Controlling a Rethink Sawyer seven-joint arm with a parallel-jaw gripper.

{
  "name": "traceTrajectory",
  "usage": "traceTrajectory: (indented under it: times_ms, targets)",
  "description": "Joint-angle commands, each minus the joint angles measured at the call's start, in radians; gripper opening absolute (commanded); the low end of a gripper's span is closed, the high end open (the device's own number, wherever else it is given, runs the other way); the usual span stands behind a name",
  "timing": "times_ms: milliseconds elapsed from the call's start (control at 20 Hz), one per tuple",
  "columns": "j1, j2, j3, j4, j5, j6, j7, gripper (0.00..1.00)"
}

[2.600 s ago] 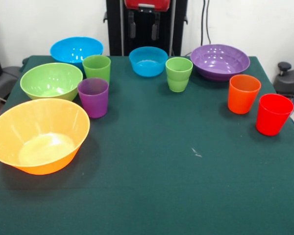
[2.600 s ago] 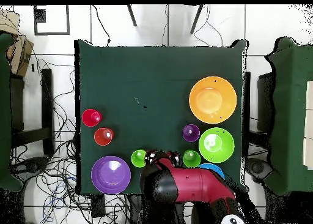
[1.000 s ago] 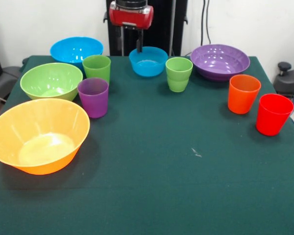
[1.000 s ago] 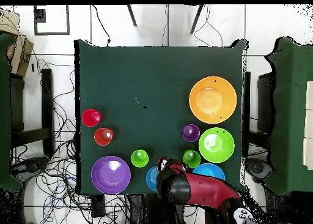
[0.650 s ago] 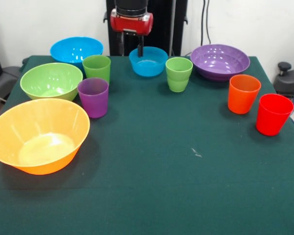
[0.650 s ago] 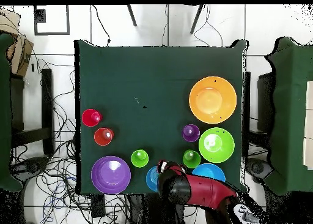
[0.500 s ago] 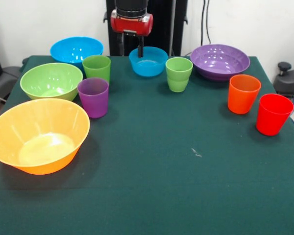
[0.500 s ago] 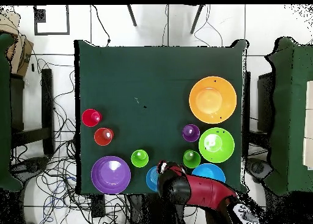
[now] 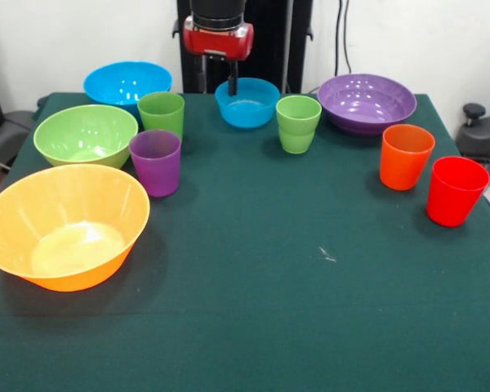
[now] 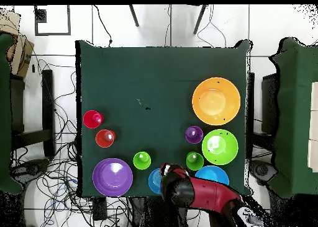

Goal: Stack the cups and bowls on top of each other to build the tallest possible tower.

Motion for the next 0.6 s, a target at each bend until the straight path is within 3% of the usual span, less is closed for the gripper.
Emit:
traceTrajectory:
  times_ms: [50, 350, 600]
  targets:
    - [0.027, -0.015, 0.037, -0.111, 0.051, 0.061, 0.115, 1.0]
    - [0.056, -0.036, 0.021, -0.125, 0.055, 0.085, 0.099, 1.0]
    - [-0.039, -0.032, 0.104, -0.156, 0.01, 0.11, 0.012, 1.0]
